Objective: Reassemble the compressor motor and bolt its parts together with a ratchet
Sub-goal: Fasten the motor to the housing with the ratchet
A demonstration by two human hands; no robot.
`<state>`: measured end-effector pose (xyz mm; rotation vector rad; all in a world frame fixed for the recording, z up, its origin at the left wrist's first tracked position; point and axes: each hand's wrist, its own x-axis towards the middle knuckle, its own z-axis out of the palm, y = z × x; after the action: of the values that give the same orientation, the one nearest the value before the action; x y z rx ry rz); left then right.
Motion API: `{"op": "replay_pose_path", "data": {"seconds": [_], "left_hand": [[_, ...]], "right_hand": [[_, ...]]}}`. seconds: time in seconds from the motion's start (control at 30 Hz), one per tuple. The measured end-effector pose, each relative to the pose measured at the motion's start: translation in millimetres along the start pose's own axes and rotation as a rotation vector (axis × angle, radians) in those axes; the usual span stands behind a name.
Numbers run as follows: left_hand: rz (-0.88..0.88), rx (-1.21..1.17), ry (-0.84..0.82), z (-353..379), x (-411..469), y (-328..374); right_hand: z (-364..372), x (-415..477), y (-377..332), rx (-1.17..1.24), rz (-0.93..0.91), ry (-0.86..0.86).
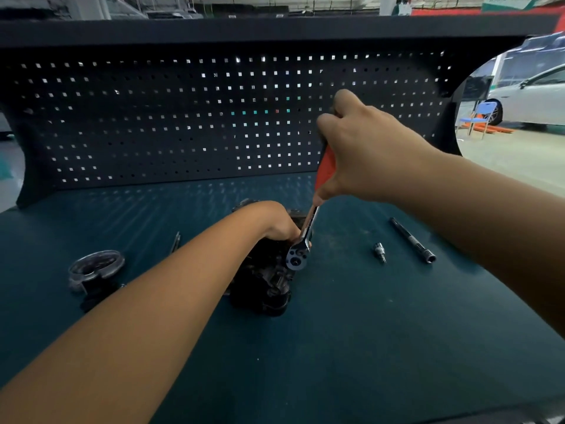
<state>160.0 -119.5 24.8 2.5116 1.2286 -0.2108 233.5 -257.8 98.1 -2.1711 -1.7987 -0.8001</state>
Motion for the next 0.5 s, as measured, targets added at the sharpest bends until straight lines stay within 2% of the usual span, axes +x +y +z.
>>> {"op": "replay_pose_path", "data": {"seconds": [0.23, 0.5], "left_hand": [[0.053, 0.201, -0.222, -10, 0, 17], [0.050, 0.268, -0.220, -14, 3, 18]], "right_hand": [[-1, 11, -7, 0.007, -0.049, -0.004], [10, -10, 13, 0.097, 0.091, 0.070]]}}
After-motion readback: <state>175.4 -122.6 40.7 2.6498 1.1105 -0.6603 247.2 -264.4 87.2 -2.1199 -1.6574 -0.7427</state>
